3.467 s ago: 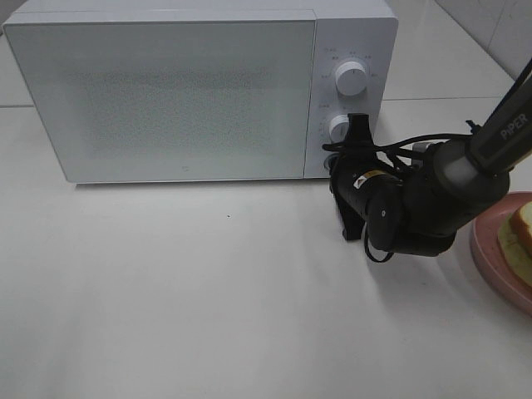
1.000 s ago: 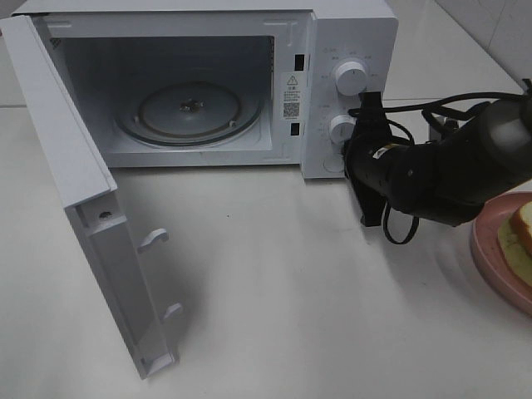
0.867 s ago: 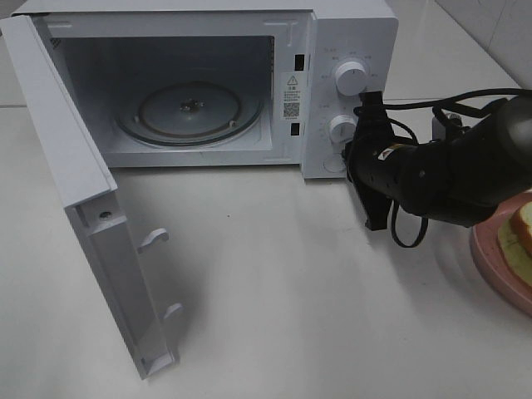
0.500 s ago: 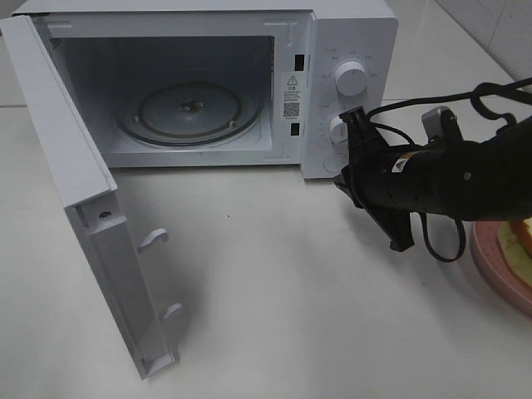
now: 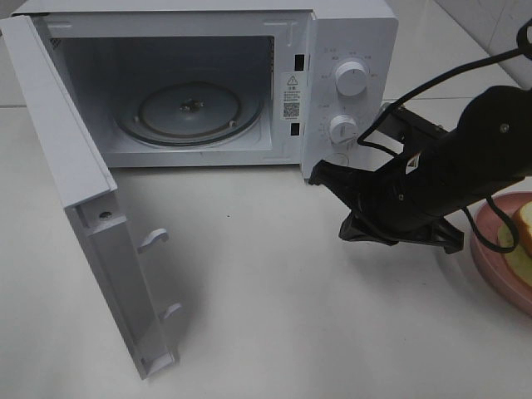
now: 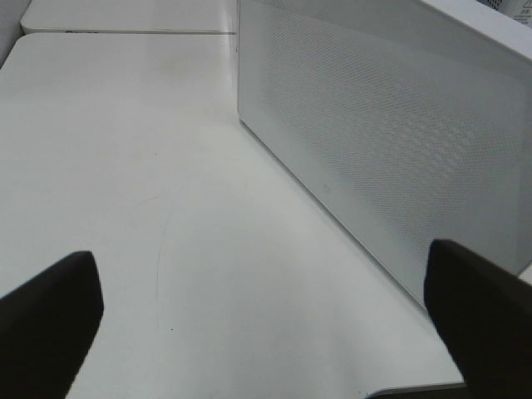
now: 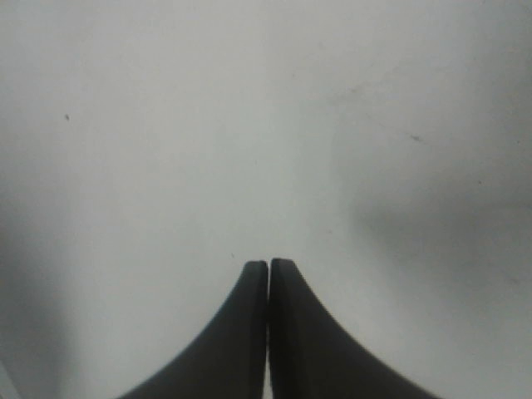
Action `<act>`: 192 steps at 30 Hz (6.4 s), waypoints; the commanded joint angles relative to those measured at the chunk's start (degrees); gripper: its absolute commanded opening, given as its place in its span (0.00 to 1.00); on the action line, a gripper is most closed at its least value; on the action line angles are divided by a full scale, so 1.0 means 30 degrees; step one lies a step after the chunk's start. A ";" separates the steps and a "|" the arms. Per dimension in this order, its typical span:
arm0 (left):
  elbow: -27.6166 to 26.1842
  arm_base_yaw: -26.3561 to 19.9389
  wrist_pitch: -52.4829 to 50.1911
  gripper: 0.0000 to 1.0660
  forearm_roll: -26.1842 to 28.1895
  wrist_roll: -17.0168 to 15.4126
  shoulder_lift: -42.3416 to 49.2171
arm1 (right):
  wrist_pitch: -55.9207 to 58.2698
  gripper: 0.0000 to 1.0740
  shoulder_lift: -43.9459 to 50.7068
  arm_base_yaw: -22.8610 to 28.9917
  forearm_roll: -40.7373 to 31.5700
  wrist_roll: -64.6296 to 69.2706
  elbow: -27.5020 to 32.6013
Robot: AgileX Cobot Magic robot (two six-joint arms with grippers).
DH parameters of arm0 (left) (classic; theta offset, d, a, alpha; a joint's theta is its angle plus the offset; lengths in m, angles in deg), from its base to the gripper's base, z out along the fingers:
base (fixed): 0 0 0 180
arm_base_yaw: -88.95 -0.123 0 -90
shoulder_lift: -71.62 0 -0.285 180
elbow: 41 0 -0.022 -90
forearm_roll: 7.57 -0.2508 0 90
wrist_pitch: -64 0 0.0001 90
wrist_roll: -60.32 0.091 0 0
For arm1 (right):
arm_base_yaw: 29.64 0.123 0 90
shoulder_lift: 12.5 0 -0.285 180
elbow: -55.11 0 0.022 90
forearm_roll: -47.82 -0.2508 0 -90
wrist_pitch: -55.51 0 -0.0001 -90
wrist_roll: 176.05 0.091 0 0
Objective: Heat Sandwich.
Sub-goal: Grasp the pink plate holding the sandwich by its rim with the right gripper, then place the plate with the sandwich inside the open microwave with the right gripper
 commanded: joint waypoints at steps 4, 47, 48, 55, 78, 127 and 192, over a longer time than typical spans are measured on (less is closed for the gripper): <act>0.0038 -0.0019 0.0000 0.97 0.0038 -0.0095 0.0382 | 0.4221 0.04 0.0248 -0.0115 0.2712 -0.3820 -0.1375; 0.0038 -0.0019 0.0000 0.97 0.0038 -0.0095 0.0382 | 1.3579 0.94 0.0210 -0.5080 0.7754 -0.8766 -0.4947; 0.0038 -0.0019 0.0000 0.97 0.0038 -0.0095 0.0382 | 1.3579 0.94 0.0210 -0.5080 0.7754 -0.8766 -0.4947; 0.0038 -0.0019 0.0000 0.97 0.0038 -0.0095 0.0382 | 1.3312 0.92 -0.0382 -0.6092 0.6933 -0.9129 -0.4622; 0.0038 -0.0019 0.0000 0.97 0.0038 -0.0095 0.0382 | 0.8957 0.89 -0.3151 -0.6551 0.7525 -0.9015 -0.2636; 0.0038 -0.0019 0.0000 0.97 0.0038 -0.0095 0.0382 | 0.9339 0.00 -0.3992 -0.6245 1.0141 -0.5348 -0.2636; 0.0038 -0.0019 0.0000 0.97 0.0038 -0.0095 0.0382 | 1.4782 0.00 0.2807 0.2406 1.5413 -0.0458 0.0668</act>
